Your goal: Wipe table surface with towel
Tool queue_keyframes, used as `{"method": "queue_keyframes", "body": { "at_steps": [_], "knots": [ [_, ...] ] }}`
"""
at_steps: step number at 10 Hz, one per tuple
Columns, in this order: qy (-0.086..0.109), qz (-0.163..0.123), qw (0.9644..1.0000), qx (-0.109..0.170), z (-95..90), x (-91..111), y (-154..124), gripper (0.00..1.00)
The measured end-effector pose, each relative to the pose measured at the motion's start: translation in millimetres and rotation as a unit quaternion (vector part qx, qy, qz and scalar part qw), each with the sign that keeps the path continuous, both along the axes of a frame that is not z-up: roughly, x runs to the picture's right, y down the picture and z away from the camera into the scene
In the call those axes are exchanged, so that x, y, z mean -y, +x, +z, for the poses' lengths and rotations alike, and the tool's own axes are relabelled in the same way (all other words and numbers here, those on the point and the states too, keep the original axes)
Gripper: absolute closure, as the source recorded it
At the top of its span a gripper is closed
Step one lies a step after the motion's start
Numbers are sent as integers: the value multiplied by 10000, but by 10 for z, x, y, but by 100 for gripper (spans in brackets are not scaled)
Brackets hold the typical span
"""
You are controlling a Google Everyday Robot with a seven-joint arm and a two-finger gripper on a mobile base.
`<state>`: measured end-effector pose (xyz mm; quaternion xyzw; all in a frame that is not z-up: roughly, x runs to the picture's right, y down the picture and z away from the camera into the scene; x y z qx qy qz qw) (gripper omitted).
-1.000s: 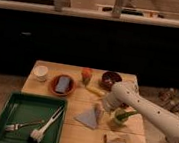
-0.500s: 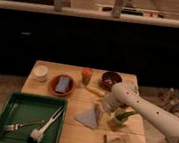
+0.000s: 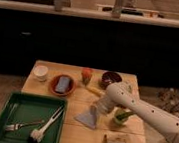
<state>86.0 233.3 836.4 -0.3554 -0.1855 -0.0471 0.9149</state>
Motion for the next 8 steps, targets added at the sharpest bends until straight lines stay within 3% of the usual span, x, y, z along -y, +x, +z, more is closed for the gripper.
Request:
{"method": "queue_keyframes", "body": {
  "at_steps": [3,4,7,8],
  "knots": [
    [-74,-158,9998,27,54,-57,-112,21],
    [-87,-183,9998,30,78,-74,-134,25],
    [-123,-195,9997,14,95,-90,-143,54],
    [-96,-183,9998,28,77,-48,-149,67]
  ]
}}
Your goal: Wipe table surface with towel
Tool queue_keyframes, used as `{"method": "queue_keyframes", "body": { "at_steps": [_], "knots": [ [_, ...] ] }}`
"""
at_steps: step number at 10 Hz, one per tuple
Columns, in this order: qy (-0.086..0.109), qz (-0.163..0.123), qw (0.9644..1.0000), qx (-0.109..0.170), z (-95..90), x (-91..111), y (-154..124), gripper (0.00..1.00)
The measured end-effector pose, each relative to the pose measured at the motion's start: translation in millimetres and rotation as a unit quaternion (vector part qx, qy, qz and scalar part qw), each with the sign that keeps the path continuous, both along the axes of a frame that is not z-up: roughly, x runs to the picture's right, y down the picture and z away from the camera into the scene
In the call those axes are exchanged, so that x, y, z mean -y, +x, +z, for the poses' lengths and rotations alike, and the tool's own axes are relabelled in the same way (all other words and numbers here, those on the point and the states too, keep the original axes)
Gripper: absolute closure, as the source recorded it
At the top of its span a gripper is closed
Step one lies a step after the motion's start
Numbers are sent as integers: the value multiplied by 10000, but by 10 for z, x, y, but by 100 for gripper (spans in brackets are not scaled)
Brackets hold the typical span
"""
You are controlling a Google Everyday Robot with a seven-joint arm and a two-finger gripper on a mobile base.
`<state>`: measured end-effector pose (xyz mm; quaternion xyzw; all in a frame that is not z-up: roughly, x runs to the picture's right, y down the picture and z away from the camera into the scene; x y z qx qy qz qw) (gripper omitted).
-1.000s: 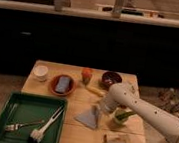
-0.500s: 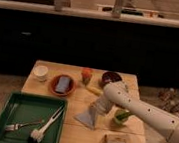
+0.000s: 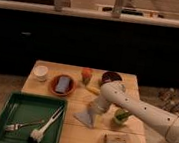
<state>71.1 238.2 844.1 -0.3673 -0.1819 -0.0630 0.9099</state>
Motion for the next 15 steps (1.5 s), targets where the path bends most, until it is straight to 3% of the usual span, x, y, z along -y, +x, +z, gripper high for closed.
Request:
{"method": "queue_keyframes", "body": {
  "at_steps": [3,4,6,9,12,15],
  "knots": [
    [-8,-37,10000,14,-47,43,5,95],
    [-44,-41,10000,0,-63,24,29,100],
    [-36,-50,10000,-6,-62,29,38,100],
    [171,112,9997,-119,-153,43,216,100],
    [356,213,9983,-398,-199,132,355,100],
    [459,188,9959,-761,-125,239,460,100]
  ]
}}
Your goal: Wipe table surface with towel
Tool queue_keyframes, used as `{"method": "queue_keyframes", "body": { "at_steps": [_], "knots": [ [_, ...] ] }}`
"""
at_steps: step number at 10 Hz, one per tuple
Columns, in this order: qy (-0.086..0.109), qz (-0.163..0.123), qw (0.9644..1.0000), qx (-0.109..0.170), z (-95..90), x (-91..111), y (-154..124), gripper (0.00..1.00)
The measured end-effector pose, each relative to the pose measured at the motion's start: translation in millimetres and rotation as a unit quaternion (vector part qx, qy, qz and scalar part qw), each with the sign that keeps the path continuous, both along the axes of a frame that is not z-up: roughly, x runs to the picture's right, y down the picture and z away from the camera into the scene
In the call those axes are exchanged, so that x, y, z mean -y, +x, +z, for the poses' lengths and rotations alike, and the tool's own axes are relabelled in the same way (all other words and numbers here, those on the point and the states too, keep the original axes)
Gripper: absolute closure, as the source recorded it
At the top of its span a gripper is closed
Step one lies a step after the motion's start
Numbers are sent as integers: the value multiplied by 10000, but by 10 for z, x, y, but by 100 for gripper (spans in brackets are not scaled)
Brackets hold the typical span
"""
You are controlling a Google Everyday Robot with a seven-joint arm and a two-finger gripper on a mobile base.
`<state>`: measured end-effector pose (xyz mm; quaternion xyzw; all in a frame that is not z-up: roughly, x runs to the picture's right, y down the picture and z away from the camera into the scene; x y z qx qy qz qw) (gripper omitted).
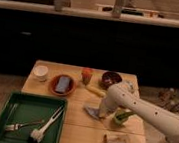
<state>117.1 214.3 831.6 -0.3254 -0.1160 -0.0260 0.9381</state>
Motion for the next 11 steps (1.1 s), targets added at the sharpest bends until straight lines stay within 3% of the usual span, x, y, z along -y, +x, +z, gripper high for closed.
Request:
{"method": "queue_keyframes", "body": {
  "at_steps": [3,6,8,11],
  "knots": [
    [88,-196,9997,-129,100,171,-79,100],
    [91,-666,9977,123,82,144,-439,100],
    [-40,-1093,9934,335,47,-52,-694,100],
    [-172,-1428,9886,450,-121,-369,-719,100]
  ]
}}
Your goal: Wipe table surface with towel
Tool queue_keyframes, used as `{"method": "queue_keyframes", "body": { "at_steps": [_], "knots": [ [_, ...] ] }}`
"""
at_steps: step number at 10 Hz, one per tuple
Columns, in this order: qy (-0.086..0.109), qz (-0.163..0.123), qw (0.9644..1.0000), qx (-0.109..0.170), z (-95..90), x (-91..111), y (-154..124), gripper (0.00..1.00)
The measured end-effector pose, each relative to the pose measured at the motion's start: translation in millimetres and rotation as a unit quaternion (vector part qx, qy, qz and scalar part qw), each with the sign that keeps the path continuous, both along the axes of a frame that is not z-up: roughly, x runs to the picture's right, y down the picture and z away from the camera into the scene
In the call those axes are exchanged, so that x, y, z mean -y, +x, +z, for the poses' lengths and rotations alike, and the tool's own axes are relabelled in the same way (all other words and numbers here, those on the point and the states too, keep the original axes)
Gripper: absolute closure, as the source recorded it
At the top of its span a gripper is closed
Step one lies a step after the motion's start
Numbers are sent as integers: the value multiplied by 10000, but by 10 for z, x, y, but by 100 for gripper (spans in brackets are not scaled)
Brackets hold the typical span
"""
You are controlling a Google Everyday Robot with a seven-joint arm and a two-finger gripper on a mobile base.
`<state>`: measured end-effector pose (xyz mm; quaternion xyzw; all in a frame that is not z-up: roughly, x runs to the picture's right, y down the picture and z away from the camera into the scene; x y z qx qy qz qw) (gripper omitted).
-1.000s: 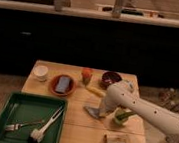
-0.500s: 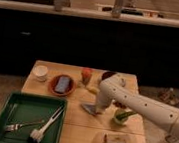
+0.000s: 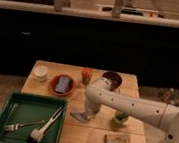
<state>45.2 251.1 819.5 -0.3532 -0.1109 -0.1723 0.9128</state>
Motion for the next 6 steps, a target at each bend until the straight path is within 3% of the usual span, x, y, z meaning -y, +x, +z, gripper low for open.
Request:
{"method": "queue_keyframes", "body": {
  "at_steps": [3,6],
  "knots": [
    [12,31,9998,-194,-140,-81,334,100],
    [102,349,9974,-622,-165,-28,787,100]
  ]
}}
